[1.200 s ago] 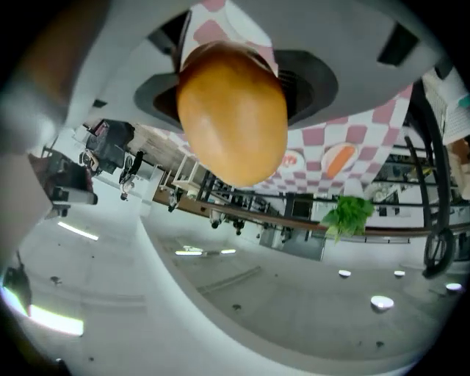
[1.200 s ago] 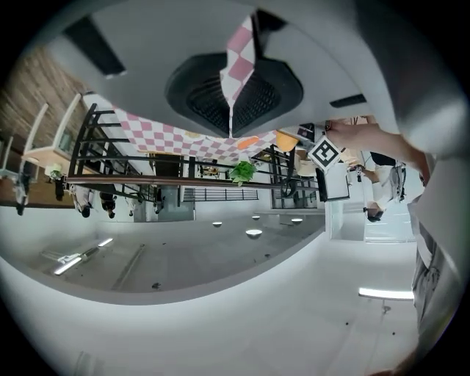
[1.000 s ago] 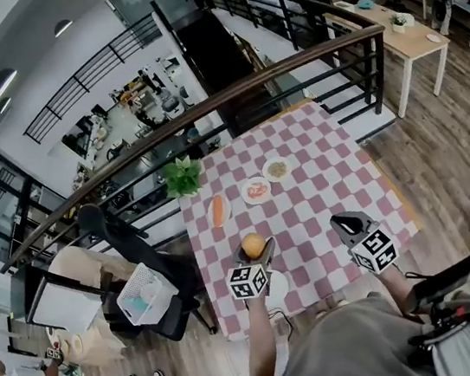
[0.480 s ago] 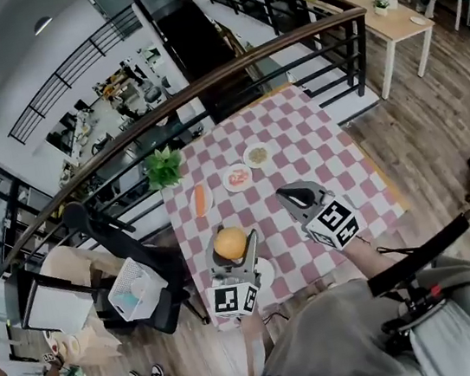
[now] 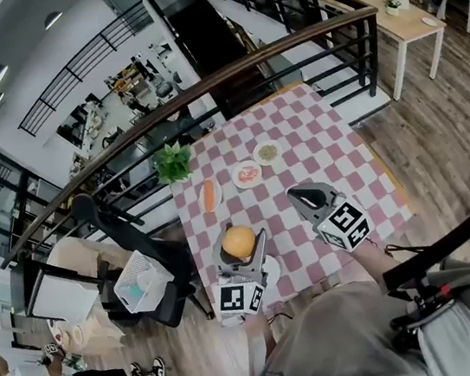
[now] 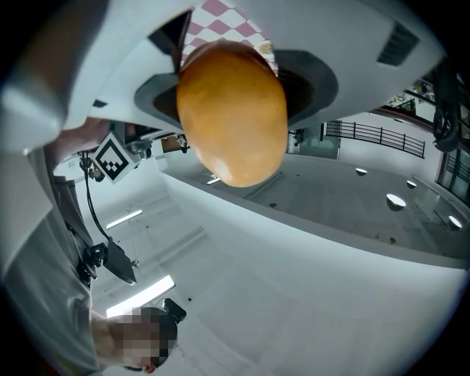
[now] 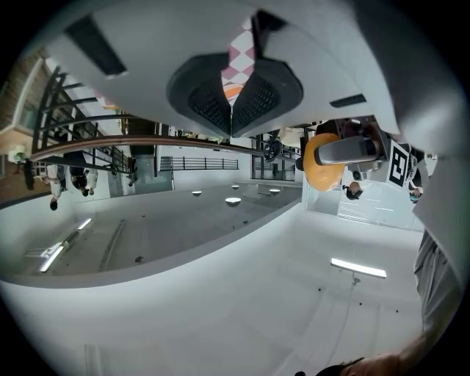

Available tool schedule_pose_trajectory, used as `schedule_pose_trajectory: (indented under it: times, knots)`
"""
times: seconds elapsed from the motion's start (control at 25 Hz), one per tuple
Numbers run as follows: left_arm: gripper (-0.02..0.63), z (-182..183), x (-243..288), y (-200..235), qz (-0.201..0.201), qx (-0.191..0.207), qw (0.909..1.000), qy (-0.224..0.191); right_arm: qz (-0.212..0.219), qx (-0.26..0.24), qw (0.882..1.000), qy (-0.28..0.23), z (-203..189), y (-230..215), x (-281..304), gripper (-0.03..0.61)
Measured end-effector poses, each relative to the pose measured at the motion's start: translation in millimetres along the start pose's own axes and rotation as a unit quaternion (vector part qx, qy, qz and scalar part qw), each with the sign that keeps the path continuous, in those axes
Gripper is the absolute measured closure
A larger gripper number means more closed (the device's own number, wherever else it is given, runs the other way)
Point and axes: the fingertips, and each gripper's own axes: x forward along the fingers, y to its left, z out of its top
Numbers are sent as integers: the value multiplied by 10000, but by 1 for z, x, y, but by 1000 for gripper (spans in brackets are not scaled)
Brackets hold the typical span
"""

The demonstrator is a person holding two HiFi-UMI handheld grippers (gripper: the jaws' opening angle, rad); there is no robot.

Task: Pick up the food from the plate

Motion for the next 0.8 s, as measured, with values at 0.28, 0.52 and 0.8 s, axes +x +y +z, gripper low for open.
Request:
schedule_pose_trajectory:
  times: [0.28,0.52,0.8]
  knots:
    - [282,1,-5,1,95,-3,10000,-5,97,-81,9999,-91,8,-2,-6,563]
    - [282,3,-4,-4,73,-73,9999,-39,147,-97,9998,-121,11,1,-13,563]
    - [282,8,-5,-14,45,-63,10000,-17,130,-157,9996,-183,15,1,-25,563]
